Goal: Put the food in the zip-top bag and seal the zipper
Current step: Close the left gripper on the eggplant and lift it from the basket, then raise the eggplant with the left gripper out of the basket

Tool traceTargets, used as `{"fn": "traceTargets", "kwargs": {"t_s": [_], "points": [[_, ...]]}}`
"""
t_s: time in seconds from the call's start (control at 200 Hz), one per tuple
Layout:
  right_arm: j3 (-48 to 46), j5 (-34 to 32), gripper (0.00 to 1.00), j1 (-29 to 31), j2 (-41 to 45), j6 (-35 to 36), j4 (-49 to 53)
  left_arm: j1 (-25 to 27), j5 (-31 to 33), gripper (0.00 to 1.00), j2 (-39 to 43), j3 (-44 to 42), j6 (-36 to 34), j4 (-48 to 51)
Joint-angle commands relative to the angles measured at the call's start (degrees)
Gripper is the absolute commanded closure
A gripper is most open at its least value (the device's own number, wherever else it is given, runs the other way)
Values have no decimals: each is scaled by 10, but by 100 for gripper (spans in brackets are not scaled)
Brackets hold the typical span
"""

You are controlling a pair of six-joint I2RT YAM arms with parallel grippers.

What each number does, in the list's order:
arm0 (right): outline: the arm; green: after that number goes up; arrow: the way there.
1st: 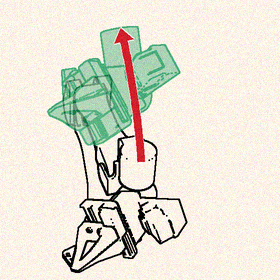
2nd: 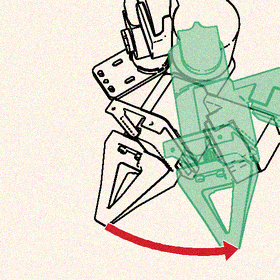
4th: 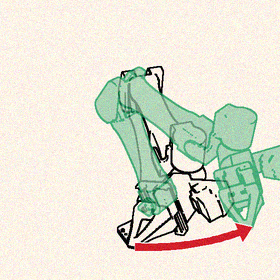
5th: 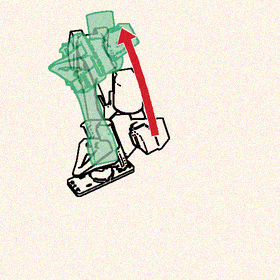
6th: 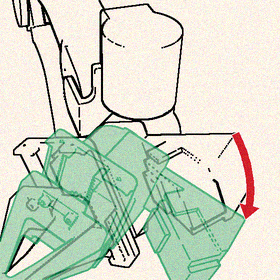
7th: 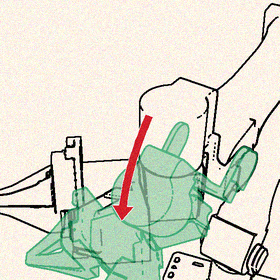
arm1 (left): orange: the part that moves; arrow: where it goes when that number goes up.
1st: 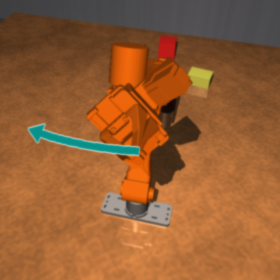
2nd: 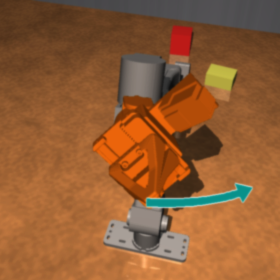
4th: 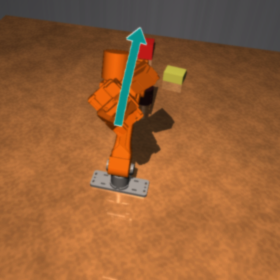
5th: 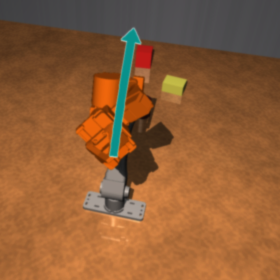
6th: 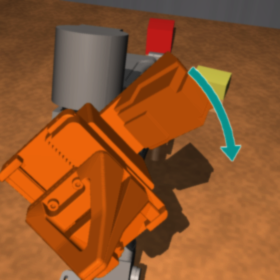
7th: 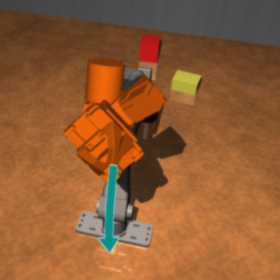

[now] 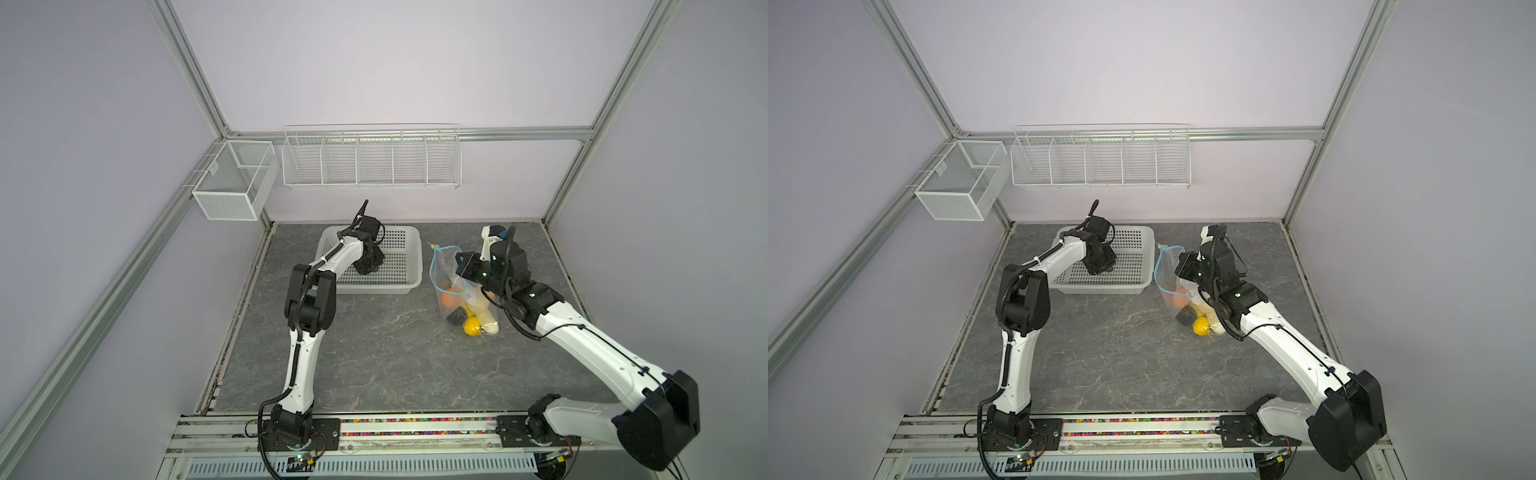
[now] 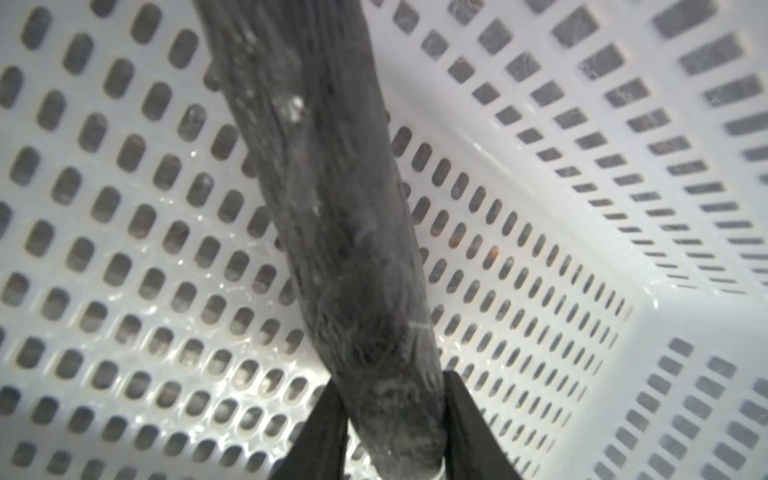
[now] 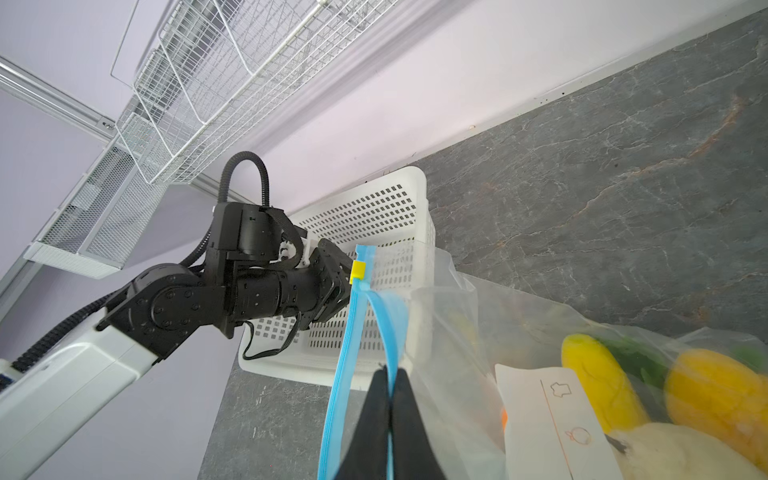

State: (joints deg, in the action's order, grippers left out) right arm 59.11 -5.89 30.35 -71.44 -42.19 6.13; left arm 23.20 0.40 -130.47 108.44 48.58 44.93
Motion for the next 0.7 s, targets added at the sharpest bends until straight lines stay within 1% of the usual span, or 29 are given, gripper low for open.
{"fn": "traceTargets", "kwargs": {"t_s": [0.0, 0.37, 0.575, 0.695], "points": [[-2, 8, 94, -5, 11, -6, -9, 13, -3, 68, 39, -18, -17, -5], [1, 11, 94, -4, 6, -7, -9, 39, -8, 69, 125, -123, -44, -28], [2, 10, 94, -1, 3, -8, -10, 50, -20, 69, 119, -165, -59, -22], [6, 11, 94, 2, -3, -9, -7, 50, -28, 69, 109, -175, -66, -21]]}}
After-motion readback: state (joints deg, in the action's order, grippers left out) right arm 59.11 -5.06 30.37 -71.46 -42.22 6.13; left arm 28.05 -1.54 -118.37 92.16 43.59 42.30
